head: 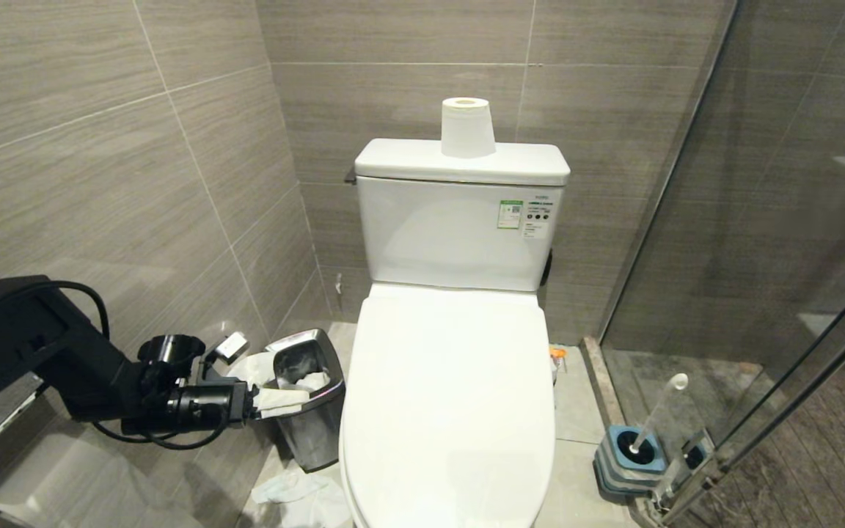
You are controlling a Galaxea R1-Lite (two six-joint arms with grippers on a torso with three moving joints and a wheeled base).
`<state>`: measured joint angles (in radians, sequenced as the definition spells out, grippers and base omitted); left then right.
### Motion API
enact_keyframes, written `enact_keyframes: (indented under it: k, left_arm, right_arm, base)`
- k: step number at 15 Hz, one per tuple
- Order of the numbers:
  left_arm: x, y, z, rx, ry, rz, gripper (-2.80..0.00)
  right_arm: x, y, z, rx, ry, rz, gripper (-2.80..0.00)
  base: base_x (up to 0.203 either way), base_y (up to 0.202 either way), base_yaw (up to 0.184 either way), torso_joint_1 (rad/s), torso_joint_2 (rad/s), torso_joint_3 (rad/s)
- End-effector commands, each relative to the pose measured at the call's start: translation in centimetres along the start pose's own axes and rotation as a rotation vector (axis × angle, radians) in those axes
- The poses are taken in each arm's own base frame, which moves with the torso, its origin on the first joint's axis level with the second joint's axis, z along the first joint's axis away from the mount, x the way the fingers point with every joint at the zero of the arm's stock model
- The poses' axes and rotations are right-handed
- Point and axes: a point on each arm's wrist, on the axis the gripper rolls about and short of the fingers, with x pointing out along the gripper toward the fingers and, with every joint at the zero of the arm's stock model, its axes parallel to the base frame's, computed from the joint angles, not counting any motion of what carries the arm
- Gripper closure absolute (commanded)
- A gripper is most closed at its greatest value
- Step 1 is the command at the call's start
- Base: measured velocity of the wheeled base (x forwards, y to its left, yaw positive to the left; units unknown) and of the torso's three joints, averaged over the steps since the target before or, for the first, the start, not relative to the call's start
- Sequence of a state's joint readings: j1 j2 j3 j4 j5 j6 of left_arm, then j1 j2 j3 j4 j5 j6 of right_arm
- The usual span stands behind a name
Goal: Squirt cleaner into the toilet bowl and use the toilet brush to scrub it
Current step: Use the left hand to lift the toilet lid slightly
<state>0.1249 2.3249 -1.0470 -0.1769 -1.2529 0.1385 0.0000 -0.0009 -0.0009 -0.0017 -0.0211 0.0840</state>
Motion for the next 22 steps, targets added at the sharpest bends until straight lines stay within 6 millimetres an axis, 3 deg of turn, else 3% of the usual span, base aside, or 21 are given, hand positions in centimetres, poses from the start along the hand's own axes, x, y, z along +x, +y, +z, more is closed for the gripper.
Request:
enact_keyframes:
  k: [1, 14, 22]
  left_arm:
    - [0.0, 0.0, -0.5, -0.015, 0.004, -0.007, -2.8]
    - [1.3, -1.7, -0.1, -0.005, 0.042, -0.032, -2.8]
    - [0.8, -3.3, 0.0, -0.038, 0.058, -0.029, -2.8]
  right_arm:
    - [0.0, 0.0, 0.0, 0.0, 0.0, 0.0, 0.0]
    - [0.0, 0.0, 0.0, 0.0, 0.001, 0.0, 0.0]
    - [0.0, 0.0, 0.0, 0.0, 0.0, 0.0, 0.0]
  base:
    - [0.0, 0.0, 0.0, 0.0, 0.0, 0.0]
    - [0.0, 0.0, 0.0, 0.002, 0.0, -0.083]
    - [0.0, 0.0, 0.0, 0.002, 0.0, -0.136]
